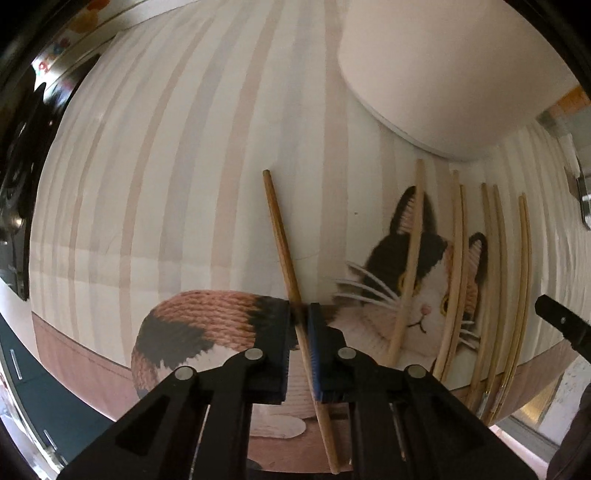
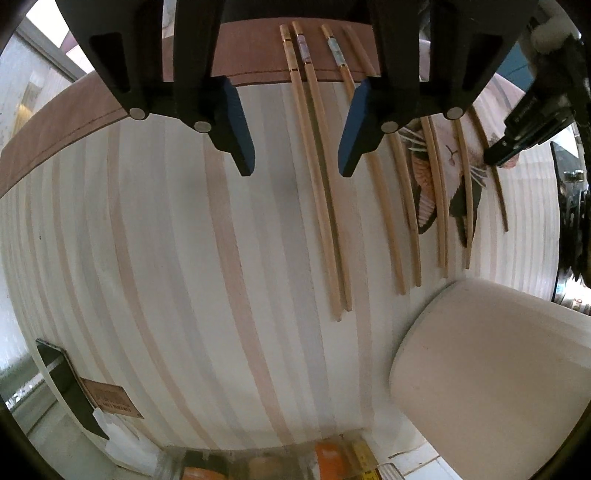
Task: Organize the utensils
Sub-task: 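Grasp a chopstick with the left gripper while the right gripper grasps another, then lift both chopsticks and release them into the pink holder, then return both grippers to the remaining chopsticks on the mat, then grasp a chopstick with the left gripper while the right gripper grasps another, then lift both held chopsticks up over the pink holder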
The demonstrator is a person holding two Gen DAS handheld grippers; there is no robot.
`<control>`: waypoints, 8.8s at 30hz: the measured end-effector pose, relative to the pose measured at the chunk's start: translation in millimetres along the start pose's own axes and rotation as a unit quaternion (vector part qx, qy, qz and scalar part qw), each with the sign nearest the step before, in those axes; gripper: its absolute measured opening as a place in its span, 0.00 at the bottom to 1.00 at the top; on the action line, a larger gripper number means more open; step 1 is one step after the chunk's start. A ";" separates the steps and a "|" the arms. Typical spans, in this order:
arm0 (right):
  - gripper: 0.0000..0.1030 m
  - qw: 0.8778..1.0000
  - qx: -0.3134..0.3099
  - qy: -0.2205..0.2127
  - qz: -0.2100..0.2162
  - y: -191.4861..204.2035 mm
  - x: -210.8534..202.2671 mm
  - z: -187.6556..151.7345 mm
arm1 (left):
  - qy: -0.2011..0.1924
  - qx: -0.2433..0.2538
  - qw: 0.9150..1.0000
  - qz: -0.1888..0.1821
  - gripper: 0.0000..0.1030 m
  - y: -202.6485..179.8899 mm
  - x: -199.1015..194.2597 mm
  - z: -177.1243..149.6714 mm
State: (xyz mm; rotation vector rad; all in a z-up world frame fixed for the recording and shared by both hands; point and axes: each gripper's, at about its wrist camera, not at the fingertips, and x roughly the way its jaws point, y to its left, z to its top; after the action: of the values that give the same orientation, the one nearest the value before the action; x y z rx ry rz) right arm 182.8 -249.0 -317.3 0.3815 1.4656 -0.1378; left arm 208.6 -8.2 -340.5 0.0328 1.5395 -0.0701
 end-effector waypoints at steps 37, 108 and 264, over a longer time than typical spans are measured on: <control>0.08 0.994 -0.054 0.028 -0.085 25.6 17.9 25.8 | -0.011 0.037 0.999 0.014 0.08 -19.9 5.9 9.9; 0.07 0.926 -0.057 -0.352 0.126 138.8 -202.7 193.9 | -0.248 0.025 0.962 -0.114 0.09 -45.6 -269.0 150.5; 0.06 0.903 -0.031 -0.411 0.122 133.2 -275.4 155.2 | -0.356 0.005 0.930 -0.091 0.04 -28.2 -324.3 149.9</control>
State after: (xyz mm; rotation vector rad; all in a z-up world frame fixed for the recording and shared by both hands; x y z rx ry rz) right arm 341.2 -214.9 -14.9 0.3848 0.5764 -0.0381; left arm 346.6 -38.1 -11.2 -0.1182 0.8107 -0.2122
